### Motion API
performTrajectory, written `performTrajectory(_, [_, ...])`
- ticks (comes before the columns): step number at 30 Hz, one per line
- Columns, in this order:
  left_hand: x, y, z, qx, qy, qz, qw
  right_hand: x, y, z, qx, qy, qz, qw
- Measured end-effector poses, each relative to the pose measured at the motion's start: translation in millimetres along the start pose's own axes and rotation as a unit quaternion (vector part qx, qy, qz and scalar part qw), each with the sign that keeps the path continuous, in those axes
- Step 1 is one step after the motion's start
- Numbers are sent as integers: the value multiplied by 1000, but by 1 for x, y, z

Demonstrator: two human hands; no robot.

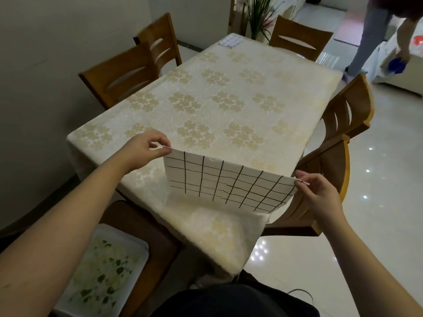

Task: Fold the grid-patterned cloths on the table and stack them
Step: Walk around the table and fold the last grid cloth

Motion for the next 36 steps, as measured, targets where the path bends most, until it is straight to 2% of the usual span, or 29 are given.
performTrajectory(3, [-2, 8, -1, -39, 126, -45, 990, -6, 3, 3, -15, -33, 6, 999])
performTrajectory(9, [-15, -10, 8, -14, 217, -116, 969, -14, -23, 17, -16, -58, 10, 998])
performTrajectory(12, [-34, -30, 27, 9, 209, -177, 962, 2, -51, 35, -46, -63, 45, 996])
performTrajectory(18, [-96, -64, 85, 21, 148, -268, 952, 49, -118, 79, -92, -2, 91, 992])
performTrajectory(25, [-150, -74, 129, 64, 131, -368, 918, 103, -178, 133, -146, 106, 116, 977])
performTrajectory(27, [-159, -74, 134, 68, 119, -379, 915, 103, -185, 146, -144, 167, 76, 973])
performTrajectory(30, [-162, -73, 137, 81, 106, -387, 912, 79, -173, 170, -112, 276, -75, 952])
performTrajectory(33, [-167, -74, 139, 93, 81, -397, 909, 61, -132, 229, -209, 306, -229, 900])
performTrajectory(35, [-170, -74, 139, 98, 59, -402, 909, 62, -106, 268, -279, 331, -276, 858])
performTrajectory(36, [-172, -74, 139, 99, 54, -403, 908, 62, -97, 282, -297, 333, -284, 849])
Point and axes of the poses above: each hand's wrist, its own y-axis away from the middle knuckle, its own z-axis out of the palm, x = y × z, the point moved 9 cm from there along -y, towards the middle knuckle, and after that the axes turned 5 degrees about x, right-handed, at the moved point
